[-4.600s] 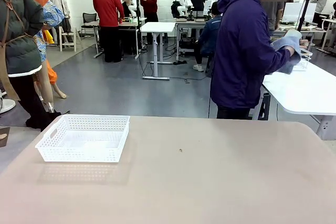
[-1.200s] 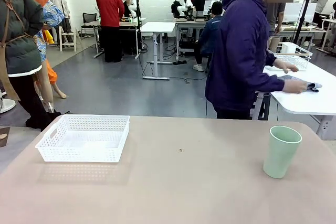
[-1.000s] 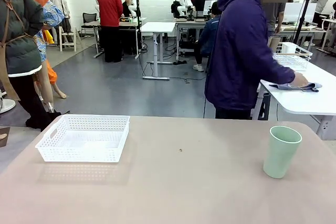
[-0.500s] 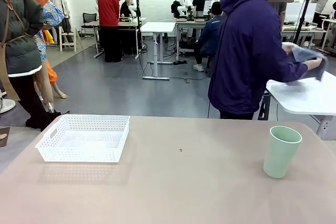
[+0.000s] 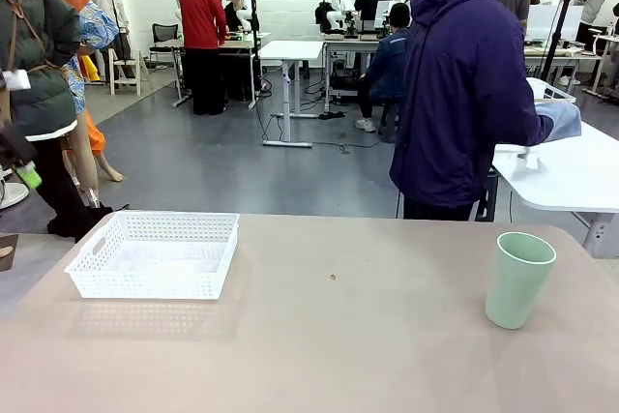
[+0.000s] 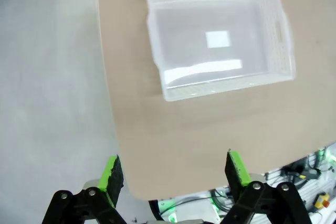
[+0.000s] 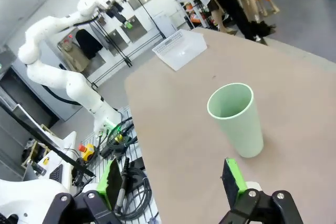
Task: Clean and organize the cups into the basket.
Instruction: Pick up the Organizing basket and move it to the center of the table, then pick up the Reusable plastic cup from the right side of the table and place it inside the Organizing basket.
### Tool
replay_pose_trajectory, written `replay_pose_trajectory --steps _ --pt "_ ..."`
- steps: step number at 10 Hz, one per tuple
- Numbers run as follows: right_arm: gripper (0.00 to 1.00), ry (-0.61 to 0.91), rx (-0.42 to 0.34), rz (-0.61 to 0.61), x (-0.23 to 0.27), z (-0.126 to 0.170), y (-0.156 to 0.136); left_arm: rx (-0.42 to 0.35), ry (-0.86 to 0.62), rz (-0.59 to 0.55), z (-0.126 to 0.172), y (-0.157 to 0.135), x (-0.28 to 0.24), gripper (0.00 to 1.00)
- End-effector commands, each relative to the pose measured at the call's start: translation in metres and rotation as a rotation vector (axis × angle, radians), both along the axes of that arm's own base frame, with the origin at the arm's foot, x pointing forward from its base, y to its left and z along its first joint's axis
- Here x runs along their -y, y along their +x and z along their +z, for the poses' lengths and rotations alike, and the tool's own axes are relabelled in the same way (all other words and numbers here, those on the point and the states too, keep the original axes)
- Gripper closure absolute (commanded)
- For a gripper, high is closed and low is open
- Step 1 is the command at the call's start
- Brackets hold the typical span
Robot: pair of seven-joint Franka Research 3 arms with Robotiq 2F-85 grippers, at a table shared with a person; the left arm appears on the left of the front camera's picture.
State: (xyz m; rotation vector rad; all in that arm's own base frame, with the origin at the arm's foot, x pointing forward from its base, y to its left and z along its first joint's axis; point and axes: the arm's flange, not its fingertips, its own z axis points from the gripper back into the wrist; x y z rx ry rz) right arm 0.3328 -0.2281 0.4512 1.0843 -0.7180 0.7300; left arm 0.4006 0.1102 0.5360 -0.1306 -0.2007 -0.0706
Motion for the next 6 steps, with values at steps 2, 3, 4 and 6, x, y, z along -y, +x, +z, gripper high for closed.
replay_pose_trajectory --steps 2,3,4,6 --pt "0.0 0.016 -0.002 0.001 -0.002 0.003 0.001 -0.026 0.045 0.045 -0.059 -0.005 0.005 0.0" --pt "0.0 0.016 -0.002 0.001 -0.002 0.003 0.001 -0.017 0.025 0.048 -0.071 -0.009 0.009 0.0" --pt "0.0 0.016 -0.002 0.001 -0.002 0.003 0.001 -0.013 0.012 0.041 -0.078 -0.014 0.016 0.0" --pt "0.0 0.016 -0.002 0.001 -0.002 0.003 0.001 0.002 0.026 0.021 -0.091 -0.023 0.03 0.0"
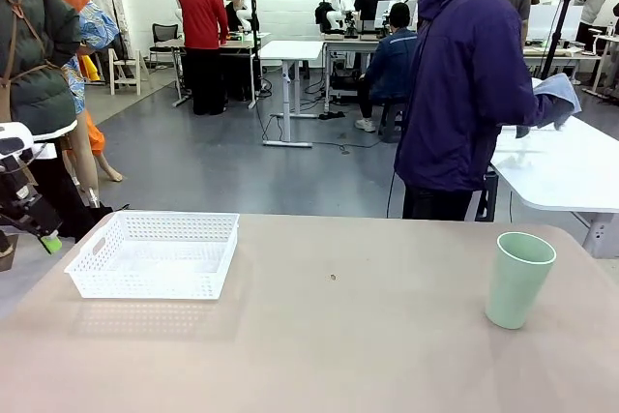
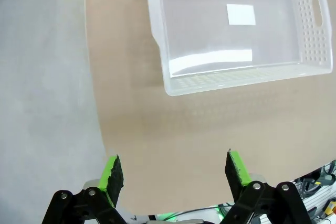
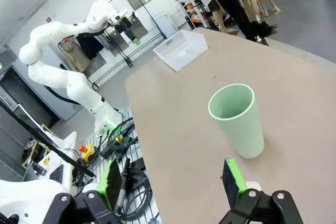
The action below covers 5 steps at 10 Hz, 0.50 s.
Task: Clean and organize the cups into the basket.
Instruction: Pick up the Organizing basket and move it to the center of the table, then pick up the Reusable plastic cup from the right side of the table and place it inside the Organizing basket.
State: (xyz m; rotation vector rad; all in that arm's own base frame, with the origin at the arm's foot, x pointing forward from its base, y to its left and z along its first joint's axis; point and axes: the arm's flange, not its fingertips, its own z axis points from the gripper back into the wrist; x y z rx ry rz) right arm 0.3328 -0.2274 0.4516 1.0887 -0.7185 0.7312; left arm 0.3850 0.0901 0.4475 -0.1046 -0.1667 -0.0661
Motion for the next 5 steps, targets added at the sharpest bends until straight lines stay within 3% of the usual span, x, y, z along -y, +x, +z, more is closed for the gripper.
replay_pose_trajectory --steps 1,2,5 --pt "0.0 0.012 -0.002 -0.002 -0.001 0.003 0.001 0.075 0.012 0.018 0.001 -0.013 0.012 0.0" --pt "0.0 0.012 -0.002 -0.002 -0.001 0.003 0.001 0.0 0.0 0.0 0.0 0.0 0.0 0.0" --pt "0.0 0.012 -0.002 -0.002 -0.001 0.003 0.001 0.0 0.0 0.0 0.0 0.0 0.0 0.0"
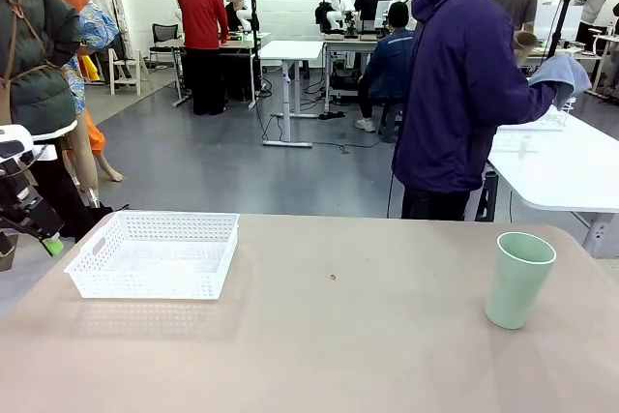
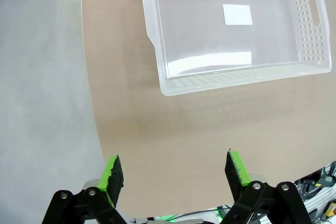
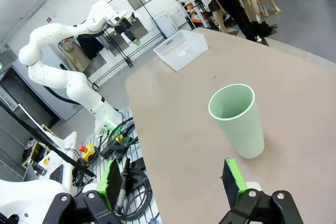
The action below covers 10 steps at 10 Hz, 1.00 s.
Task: Clean and organize the cups into the basket.
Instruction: Pick up the Organizing basket and move it to the center of the table, then pick up the Reusable plastic cup from the right side of the table and place it inside the Organizing basket.
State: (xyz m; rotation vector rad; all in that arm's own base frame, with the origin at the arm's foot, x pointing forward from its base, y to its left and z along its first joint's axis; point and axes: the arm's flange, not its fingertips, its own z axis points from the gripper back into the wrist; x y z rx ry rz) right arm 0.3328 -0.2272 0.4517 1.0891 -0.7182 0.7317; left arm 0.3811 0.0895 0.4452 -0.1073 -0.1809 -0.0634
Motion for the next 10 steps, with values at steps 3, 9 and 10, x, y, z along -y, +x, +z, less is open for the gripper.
replay_pose_trajectory --steps 3,9,10 --pt "0.0 -0.062 0.084 0.014 -0.005 -0.006 0.007 0.001 0.019 0.012 0.008 0.004 0.001 0.0" --pt "0.0 -0.174 0.349 0.241 -0.017 -0.057 0.013 -0.064 0.142 0.063 0.028 0.082 0.067 0.0" --pt "0.0 -0.154 0.381 0.251 -0.021 -0.064 0.014 -0.069 0.164 0.072 0.022 0.091 0.079 0.0"
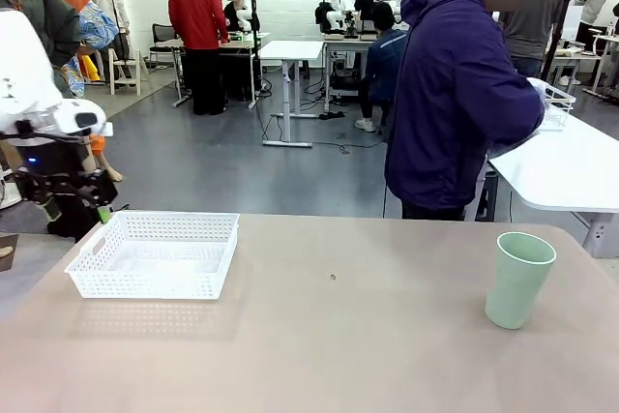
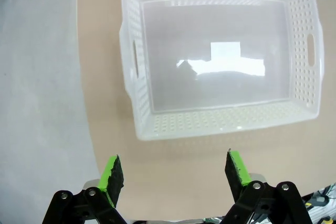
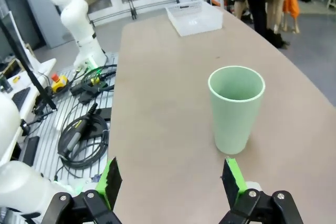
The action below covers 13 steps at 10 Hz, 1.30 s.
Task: Clean and organize the cups into the basket.
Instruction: Pick up the Organizing basket and move it to the center of the table, then pick up the Reusable plastic cup from the right side of the table and place it inside the Organizing basket.
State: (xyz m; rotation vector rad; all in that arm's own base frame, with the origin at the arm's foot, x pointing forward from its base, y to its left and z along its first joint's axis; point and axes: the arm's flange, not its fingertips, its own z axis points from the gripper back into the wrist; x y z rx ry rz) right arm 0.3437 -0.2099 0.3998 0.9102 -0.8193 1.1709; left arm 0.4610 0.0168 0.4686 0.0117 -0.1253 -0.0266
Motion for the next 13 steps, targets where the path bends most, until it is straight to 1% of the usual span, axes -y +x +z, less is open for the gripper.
replay_pose_trajectory --steps 1,2,5,7,8,9,10,12,13 --pt "0.0 0.036 0.055 0.041 -0.008 -0.017 0.004 0.002 0.072 0.05 -0.007 0.02 0.012 0.0" --pt "0.0 0.047 0.071 0.069 -0.012 -0.024 0.004 0.005 0.089 0.065 -0.011 0.027 0.012 0.0" --pt "0.0 0.069 0.082 0.111 -0.018 -0.034 0.003 -0.013 0.13 0.09 -0.035 0.043 0.001 0.0" --pt "0.0 0.057 0.063 0.11 -0.02 -0.039 0.003 -0.04 0.089 0.085 -0.046 0.046 -0.017 0.0" --pt "0.0 0.048 0.057 0.069 -0.018 -0.035 0.002 -0.058 0.056 0.066 -0.052 0.047 -0.027 0.0" --pt "0.0 0.051 0.056 0.101 -0.019 -0.034 0.003 -0.055 -0.027 0.023 -0.05 0.037 -0.033 0.0" --pt "0.0 0.051 0.056 0.101 -0.019 -0.034 0.003 -0.058 0.085 0.083 -0.051 0.041 -0.017 0.0" --pt "0.0 0.051 0.056 0.101 -0.019 -0.034 0.003 -0.058 0.085 0.083 -0.051 0.041 -0.017 0.0" --pt "0.0 0.049 0.055 0.098 -0.018 -0.034 0.003 -0.066 0.053 0.066 -0.053 0.041 -0.025 0.0"
